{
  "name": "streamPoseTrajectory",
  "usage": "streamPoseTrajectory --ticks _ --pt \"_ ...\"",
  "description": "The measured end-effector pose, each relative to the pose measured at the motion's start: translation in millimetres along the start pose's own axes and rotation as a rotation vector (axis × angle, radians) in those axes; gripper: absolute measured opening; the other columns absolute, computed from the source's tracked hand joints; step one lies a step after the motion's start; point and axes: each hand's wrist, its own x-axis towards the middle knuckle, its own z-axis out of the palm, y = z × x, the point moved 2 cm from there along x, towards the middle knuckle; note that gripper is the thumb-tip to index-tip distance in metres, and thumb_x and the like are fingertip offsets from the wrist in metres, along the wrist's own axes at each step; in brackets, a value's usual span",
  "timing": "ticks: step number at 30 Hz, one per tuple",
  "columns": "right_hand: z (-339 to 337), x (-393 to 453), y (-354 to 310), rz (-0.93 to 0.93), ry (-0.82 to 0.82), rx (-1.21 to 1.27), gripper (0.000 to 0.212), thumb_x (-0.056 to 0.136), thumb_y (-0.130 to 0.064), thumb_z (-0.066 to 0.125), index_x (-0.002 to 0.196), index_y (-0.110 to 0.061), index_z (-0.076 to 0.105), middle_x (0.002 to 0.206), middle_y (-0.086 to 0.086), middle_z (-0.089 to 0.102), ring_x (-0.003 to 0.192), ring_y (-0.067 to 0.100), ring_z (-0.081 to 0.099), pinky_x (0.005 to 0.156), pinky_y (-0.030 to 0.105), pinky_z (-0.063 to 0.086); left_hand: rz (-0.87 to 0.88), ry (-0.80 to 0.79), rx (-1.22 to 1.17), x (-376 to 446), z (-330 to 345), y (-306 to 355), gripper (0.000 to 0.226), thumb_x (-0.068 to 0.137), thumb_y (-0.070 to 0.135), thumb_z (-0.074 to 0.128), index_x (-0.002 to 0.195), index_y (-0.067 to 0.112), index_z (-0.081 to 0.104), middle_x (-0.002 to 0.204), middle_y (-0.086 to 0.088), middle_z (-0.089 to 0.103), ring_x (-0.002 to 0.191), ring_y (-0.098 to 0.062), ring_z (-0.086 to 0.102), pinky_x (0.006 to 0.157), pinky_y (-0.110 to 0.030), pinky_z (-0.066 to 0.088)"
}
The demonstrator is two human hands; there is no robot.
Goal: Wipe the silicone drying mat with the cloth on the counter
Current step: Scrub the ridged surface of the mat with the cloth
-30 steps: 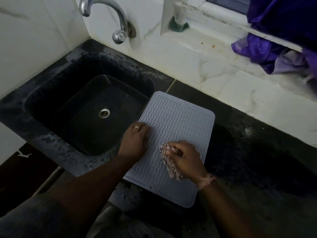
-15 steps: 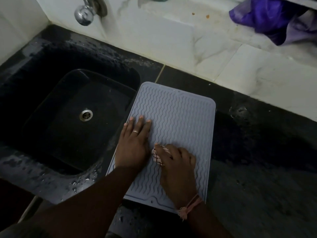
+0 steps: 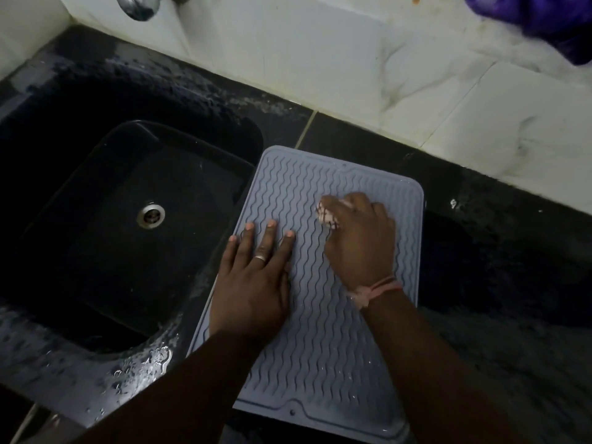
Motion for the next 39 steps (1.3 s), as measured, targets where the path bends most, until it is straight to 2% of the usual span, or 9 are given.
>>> streamPoseTrajectory --ticks 5,9,12,15,19,24,31,36,39 --pt "-4 22 -5 0.025 -0.024 -0.036 0.053 0.087 -0.017 0.061 0.137 -0.033 0.058 0.126 0.002 0.056 0.114 0.030 0.052 0.096 0.047 0.044 -0.021 -0.025 0.011 1 -1 1 0.062 0.105 0.052 0.015 0.163 0.037 0.002 0.172 0.002 0.001 0.159 -0.025 -0.008 0.128 -0.048 0.001" --pt "-10 -41 -14 -0.072 -0.100 -0.046 0.051 0.088 -0.024 0.057 0.137 -0.035 0.053 0.131 -0.004 0.054 0.119 0.023 0.052 0.102 0.045 0.045 -0.025 -0.019 0.005 0 -1 2 0.061 0.105 0.052 0.011 0.164 0.036 0.005 0.172 0.002 0.005 0.159 -0.024 -0.004 0.128 -0.049 0.007" --pt "-7 -106 -28 -0.073 -0.134 -0.028 0.050 0.084 -0.028 0.048 0.132 -0.039 0.054 0.128 -0.009 0.055 0.111 0.020 0.054 0.095 0.042 0.048 -0.018 -0.018 -0.008 0 -2 2 0.065 0.104 0.058 0.003 0.164 0.035 0.008 0.172 0.002 0.006 0.159 -0.025 -0.004 0.127 -0.050 0.009" --pt "-8 -126 -32 -0.067 -0.110 -0.032 0.053 0.078 -0.027 0.050 0.128 -0.041 0.057 0.122 -0.011 0.056 0.102 0.020 0.055 0.086 0.041 0.049 -0.006 -0.022 0.004 0 -2 2 0.068 0.102 0.059 -0.001 0.164 0.033 0.011 0.172 0.000 0.008 0.159 -0.026 -0.001 0.127 -0.051 0.009" --pt "-15 -73 -24 0.029 -0.093 0.016 0.051 0.081 -0.032 0.044 0.129 -0.038 0.062 0.123 -0.009 0.061 0.111 0.021 0.056 0.095 0.044 0.045 -0.013 -0.020 0.013 0 2 0 0.063 0.105 0.051 0.020 0.164 0.035 0.004 0.172 0.000 0.005 0.159 -0.026 -0.004 0.127 -0.050 0.007" --pt "-2 7 -8 0.115 -0.022 0.013 0.052 0.080 -0.021 0.068 0.130 -0.035 0.064 0.122 -0.002 0.061 0.113 0.028 0.055 0.098 0.049 0.041 0.001 -0.017 0.026 1 2 1 0.064 0.104 0.050 0.027 0.163 0.039 0.004 0.172 -0.001 0.006 0.159 -0.029 -0.002 0.126 -0.051 0.006" --pt "0 73 -5 0.129 -0.013 -0.030 0.049 0.084 -0.020 0.066 0.132 -0.032 0.062 0.125 0.005 0.059 0.117 0.035 0.054 0.099 0.054 0.044 -0.008 -0.023 0.003 1 -1 1 0.060 0.105 0.051 0.018 0.163 0.041 0.002 0.172 0.001 0.003 0.159 -0.027 -0.006 0.127 -0.051 0.006" --pt "-8 -2 -14 0.044 -0.004 -0.006 0.045 0.088 -0.020 0.061 0.131 -0.033 0.059 0.123 -0.001 0.059 0.115 0.027 0.054 0.101 0.049 0.043 -0.024 -0.023 -0.007 0 -4 3 0.060 0.105 0.050 0.019 0.163 0.040 0.006 0.172 0.001 0.006 0.159 -0.027 -0.002 0.127 -0.051 0.009" --pt "-7 -70 -31 0.042 -0.016 0.030 0.046 0.087 -0.030 0.046 0.131 -0.034 0.057 0.125 -0.006 0.058 0.114 0.022 0.055 0.099 0.045 0.045 -0.018 -0.017 -0.017 0 -4 3 0.061 0.104 0.049 0.024 0.163 0.039 0.010 0.172 0.000 0.009 0.159 -0.027 0.000 0.127 -0.052 0.011"
